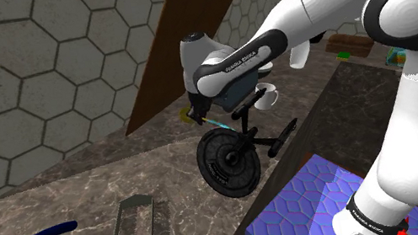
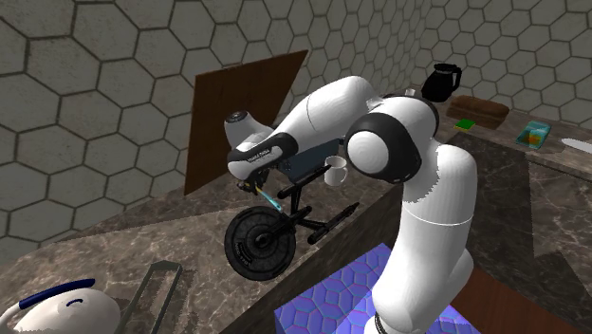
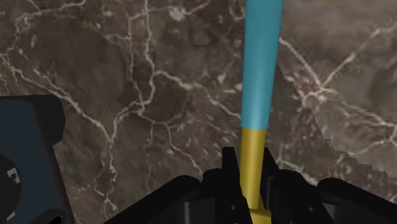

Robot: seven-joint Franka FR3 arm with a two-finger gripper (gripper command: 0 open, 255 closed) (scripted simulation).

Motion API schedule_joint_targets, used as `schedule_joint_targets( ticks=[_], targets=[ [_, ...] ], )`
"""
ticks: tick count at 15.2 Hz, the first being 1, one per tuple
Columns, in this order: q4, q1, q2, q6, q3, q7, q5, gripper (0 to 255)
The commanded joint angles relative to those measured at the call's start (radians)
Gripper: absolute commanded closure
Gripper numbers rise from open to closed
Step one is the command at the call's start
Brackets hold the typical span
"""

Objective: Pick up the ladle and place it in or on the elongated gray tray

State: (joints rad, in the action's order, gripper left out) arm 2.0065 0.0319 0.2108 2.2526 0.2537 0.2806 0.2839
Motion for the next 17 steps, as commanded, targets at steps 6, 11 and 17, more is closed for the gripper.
schedule_joint_targets(
  ticks=[6,11,17],
  targets=[
    [-0.043,-0.004,-0.049,-0.084,0.007,-0.031,-0.031,255],
    [-0.080,-0.005,-0.075,-0.144,0.010,-0.049,-0.047,255],
    [-0.122,-0.005,-0.096,-0.204,0.012,-0.066,-0.061,255]
  ],
)
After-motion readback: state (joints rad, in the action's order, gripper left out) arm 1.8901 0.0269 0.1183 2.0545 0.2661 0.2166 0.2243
